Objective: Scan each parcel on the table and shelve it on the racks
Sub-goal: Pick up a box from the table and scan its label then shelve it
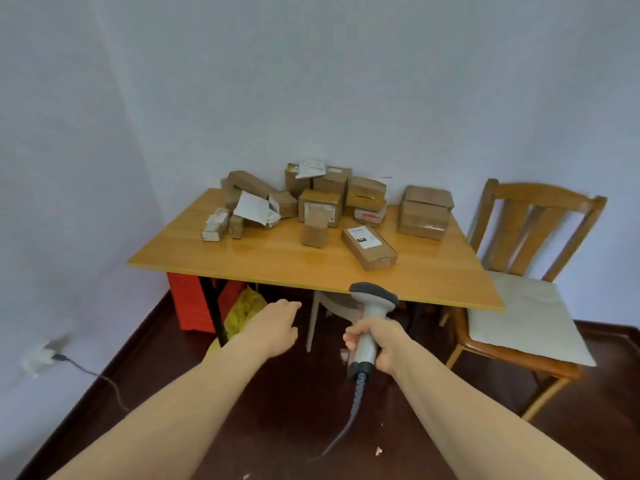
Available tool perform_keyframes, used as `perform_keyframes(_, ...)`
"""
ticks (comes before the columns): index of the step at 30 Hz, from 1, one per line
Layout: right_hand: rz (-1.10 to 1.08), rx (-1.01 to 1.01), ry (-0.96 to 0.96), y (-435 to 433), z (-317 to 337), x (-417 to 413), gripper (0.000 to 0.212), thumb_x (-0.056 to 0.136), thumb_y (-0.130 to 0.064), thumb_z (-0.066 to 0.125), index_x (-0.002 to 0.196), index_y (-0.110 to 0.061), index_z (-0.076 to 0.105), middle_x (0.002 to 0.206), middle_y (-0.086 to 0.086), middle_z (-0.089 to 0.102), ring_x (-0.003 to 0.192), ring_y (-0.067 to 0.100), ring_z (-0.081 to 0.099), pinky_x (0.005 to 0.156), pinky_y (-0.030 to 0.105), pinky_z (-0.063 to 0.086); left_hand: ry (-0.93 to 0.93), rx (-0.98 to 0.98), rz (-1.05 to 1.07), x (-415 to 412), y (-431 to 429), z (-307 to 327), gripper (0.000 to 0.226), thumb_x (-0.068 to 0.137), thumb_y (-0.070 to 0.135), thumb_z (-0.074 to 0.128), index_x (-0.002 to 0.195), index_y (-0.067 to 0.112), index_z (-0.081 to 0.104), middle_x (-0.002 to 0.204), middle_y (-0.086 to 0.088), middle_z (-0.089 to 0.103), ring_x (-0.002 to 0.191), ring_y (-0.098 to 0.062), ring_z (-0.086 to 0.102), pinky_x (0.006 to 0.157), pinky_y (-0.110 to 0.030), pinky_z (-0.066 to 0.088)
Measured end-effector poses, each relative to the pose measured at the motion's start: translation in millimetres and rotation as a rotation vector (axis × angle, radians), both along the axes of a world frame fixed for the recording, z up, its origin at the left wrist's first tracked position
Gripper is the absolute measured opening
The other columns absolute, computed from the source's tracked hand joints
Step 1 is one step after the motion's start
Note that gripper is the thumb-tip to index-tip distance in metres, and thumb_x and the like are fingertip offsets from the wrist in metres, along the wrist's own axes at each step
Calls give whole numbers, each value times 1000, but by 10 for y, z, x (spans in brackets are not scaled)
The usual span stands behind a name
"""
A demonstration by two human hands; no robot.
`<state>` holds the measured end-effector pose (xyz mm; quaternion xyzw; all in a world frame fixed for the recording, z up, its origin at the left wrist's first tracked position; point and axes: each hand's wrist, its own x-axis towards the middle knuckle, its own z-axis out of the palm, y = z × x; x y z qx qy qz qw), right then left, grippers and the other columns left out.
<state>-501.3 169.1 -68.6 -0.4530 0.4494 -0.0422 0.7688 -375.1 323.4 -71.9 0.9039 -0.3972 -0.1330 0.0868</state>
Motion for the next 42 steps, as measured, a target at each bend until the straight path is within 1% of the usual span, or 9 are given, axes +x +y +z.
perform_keyframes(3,-21,-43,12,-380,-19,285,14,87,8,60,94,-2,56,82,19,65,70,27,63,71,42,54,70,-50,8,447,-475,-53,55,98,21,48,149,13,29,149,-7,37,135,-23,39,108,-31,36)
perform_keyframes(10,-136,-73,74,-1348,-198,651,17,82,11,63,94,2,55,85,22,65,55,22,60,47,27,47,230,-63,48,963,-1576,-256,53,98,23,51,146,9,35,143,-10,46,130,-25,45,104,-30,36)
perform_keyframes(14,-155,-108,105,-2131,-363,1028,18,79,15,64,87,1,55,77,19,67,55,22,64,50,31,48,305,-32,112,1244,-2229,-440,56,99,26,49,149,10,30,147,-10,43,132,-24,43,105,-30,35)
perform_keyframes(17,-128,-152,127,-2709,-524,1394,19,78,16,62,87,1,54,71,17,62,56,26,59,52,32,46,416,-70,253,1422,-2696,-574,57,99,26,49,150,9,28,148,-10,42,130,-24,45,100,-27,37)
perform_keyframes(20,-82,-205,166,-3233,-685,1730,24,75,11,66,93,-1,55,78,12,57,70,27,55,67,37,48,514,-144,435,1613,-3144,-695,56,98,25,52,147,3,33,143,-13,45,124,-26,51,94,-26,39)
perform_keyframes(25,22,-186,208,-3829,-869,2202,30,82,5,66,105,-8,51,96,9,55,91,30,53,79,41,47,719,-285,764,1909,-3783,-885,62,98,30,51,149,4,27,150,-14,37,134,-30,40,109,-36,35)
perform_keyframes(29,124,-155,251,-4072,-1090,2510,34,83,1,69,107,-10,47,104,11,54,97,31,52,88,45,48,836,-346,918,2035,-4158,-1075,68,98,32,51,151,4,18,152,-12,33,132,-32,41,108,-39,37)
perform_keyframes(35,184,-115,284,-4156,-1335,2684,40,80,-5,75,109,-12,49,111,12,58,107,34,56,94,49,49,956,-480,1010,2152,-4406,-1297,45,99,26,53,138,6,43,137,-11,54,121,-30,53,103,-42,44)
perform_keyframes(42,198,-107,262,-4124,-1283,2657,40,79,0,72,109,-14,49,106,10,57,103,33,55,94,50,48,1120,-554,1083,2140,-4326,-1235,40,93,30,63,129,17,52,125,0,60,113,-25,56,94,-44,47)
